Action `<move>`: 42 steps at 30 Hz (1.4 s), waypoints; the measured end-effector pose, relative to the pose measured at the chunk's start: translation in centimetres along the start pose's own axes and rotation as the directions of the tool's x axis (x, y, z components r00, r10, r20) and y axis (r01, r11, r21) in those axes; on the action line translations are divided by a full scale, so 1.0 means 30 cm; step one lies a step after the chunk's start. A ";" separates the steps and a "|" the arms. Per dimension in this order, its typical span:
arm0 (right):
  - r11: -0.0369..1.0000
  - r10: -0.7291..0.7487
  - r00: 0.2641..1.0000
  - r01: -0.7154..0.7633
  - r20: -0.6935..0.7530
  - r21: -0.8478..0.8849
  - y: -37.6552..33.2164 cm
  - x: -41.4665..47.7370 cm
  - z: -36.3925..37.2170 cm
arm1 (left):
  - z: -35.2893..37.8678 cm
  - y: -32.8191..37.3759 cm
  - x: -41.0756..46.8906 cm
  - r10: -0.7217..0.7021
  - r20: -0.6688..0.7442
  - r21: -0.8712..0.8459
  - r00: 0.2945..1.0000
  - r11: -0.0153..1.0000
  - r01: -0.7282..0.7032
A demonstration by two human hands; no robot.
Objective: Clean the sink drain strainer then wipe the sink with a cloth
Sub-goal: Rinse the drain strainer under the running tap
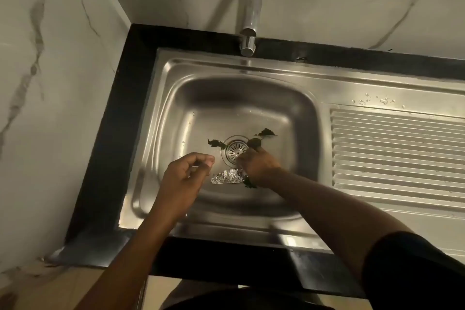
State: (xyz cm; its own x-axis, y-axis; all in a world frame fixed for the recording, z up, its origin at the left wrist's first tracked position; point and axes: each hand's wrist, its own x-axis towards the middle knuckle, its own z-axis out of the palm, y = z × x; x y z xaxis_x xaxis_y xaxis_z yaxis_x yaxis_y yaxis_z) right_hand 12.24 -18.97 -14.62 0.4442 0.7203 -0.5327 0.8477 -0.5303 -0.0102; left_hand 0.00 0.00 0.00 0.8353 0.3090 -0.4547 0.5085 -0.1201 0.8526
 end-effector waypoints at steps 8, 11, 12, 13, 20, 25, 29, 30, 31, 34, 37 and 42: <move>0.996 0.079 0.997 -0.080 -0.019 -0.034 -0.031 -0.005 0.039 | -0.032 -0.040 0.011 -0.018 0.048 -0.004 0.999 1.000 0.018; 0.996 0.085 0.996 -0.085 -0.030 -0.009 -0.030 0.011 0.035 | -0.037 -0.052 0.008 -0.015 0.045 -0.010 0.999 1.000 0.015; 0.997 0.077 0.997 -0.077 -0.028 -0.005 -0.029 0.020 0.029 | -0.037 -0.054 0.007 -0.012 0.041 -0.016 0.999 1.000 0.012; 0.997 0.073 0.997 -0.073 -0.018 0.004 -0.026 0.029 0.021 | -0.038 -0.058 0.005 -0.012 0.037 -0.021 0.999 1.000 0.012; 0.992 0.062 0.995 -0.052 -0.080 0.115 -0.007 0.017 -0.031 | -0.046 -0.068 -0.017 -0.007 0.029 -0.042 1.000 0.999 0.008; 0.975 0.157 0.935 -0.096 -0.317 0.199 -0.028 -0.074 -0.108 | -0.037 -0.096 0.025 -0.035 -0.027 -0.060 0.999 0.998 0.033; 0.959 0.196 0.795 -0.033 -0.574 0.282 -0.069 -0.183 -0.157 | 0.009 -0.075 0.080 -0.094 -0.039 -0.116 0.995 0.989 0.089; 0.957 0.203 0.755 -0.019 -0.623 0.289 -0.078 -0.208 -0.162 | 0.023 -0.061 0.092 -0.110 -0.026 -0.130 0.994 0.986 0.105; 0.955 0.208 0.728 -0.007 -0.654 0.296 -0.086 -0.233 -0.168 | 0.036 -0.048 0.104 -0.121 -0.007 -0.139 0.993 0.983 0.118; 0.943 0.236 0.687 0.008 -0.687 0.332 -0.105 -0.303 -0.194 | 0.067 -0.010 0.129 -0.124 0.046 -0.163 0.991 0.978 0.130; 0.943 0.258 0.684 -0.024 -0.682 0.332 -0.123 -0.360 -0.231 | 0.088 0.008 0.142 -0.096 0.045 -0.164 0.994 0.981 0.102; 0.721 0.540 0.583 0.052 -0.607 0.691 -0.149 -0.413 -0.291 | 0.095 0.050 0.163 -0.047 0.012 -0.172 0.999 0.984 0.048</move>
State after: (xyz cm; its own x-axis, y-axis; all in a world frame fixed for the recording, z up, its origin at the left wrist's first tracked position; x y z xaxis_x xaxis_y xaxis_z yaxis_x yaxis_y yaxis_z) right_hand 5.49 -21.63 -0.58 0.8925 0.4052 0.1980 0.4343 -0.6538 -0.6197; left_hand 5.44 -1.36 -1.68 0.8131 0.3032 -0.4969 0.5046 0.0585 0.8613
